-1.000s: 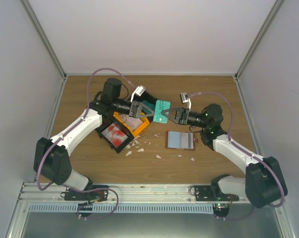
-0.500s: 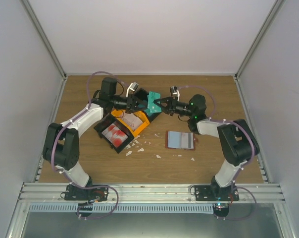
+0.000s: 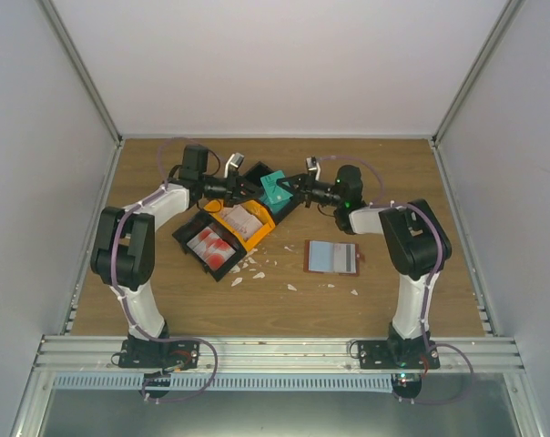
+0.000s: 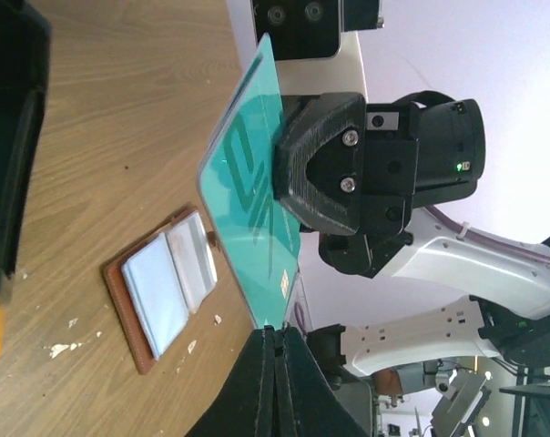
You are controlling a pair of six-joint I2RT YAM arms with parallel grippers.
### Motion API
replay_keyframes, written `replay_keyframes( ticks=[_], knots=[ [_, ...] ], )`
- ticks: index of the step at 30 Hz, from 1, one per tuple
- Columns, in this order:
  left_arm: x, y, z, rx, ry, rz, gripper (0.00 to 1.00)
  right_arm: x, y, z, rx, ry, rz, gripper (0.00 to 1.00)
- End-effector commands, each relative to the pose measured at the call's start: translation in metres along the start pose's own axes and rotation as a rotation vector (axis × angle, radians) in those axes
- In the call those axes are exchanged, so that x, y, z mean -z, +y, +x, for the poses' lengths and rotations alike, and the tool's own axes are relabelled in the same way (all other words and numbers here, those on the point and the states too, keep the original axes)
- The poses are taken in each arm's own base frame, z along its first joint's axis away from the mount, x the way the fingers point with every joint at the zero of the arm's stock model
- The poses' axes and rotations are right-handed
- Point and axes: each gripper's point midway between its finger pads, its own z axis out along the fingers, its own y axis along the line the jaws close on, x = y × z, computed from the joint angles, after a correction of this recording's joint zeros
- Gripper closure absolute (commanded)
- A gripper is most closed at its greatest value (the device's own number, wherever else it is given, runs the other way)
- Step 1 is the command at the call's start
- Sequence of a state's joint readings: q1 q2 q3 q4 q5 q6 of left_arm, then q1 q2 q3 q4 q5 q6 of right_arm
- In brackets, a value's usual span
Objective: Put the credit cards into the card holder
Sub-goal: Place the credit card in the storage box.
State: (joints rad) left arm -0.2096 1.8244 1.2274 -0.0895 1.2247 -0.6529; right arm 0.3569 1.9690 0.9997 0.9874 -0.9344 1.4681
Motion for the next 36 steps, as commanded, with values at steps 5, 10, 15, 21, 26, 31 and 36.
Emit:
replay_keyframes(
  ticks=[5,10,15,21,26,31,36],
  knots=[
    [0.002,0.018,-0.013,0.002,-0.022,-0.033,0.82,-0.009,-0.018,-0.024,-0.007,-0.037,0.064,0.99],
    [0.002,0.030,-0.019,0.022,-0.058,-0.091,0.57,-0.012,-0.020,-0.031,0.004,-0.048,0.085,0.99],
    [-0.003,0.020,-0.020,0.010,-0.063,-0.041,0.49,-0.015,-0.019,-0.031,0.028,-0.041,0.106,1.00],
    [-0.013,0.019,-0.028,0.008,-0.064,-0.046,0.46,-0.019,-0.012,-0.020,0.038,-0.005,0.091,0.99],
    [-0.015,0.032,-0.032,0.033,-0.075,-0.096,0.46,-0.018,-0.002,-0.012,0.039,0.009,0.065,0.99],
    [-0.020,0.025,-0.033,0.019,-0.064,-0.066,0.58,-0.020,0.007,-0.003,0.049,0.041,0.040,1.00],
    [-0.020,0.013,-0.034,-0.005,-0.053,-0.021,0.96,-0.017,0.009,0.002,0.076,0.050,0.050,0.97]
  ],
)
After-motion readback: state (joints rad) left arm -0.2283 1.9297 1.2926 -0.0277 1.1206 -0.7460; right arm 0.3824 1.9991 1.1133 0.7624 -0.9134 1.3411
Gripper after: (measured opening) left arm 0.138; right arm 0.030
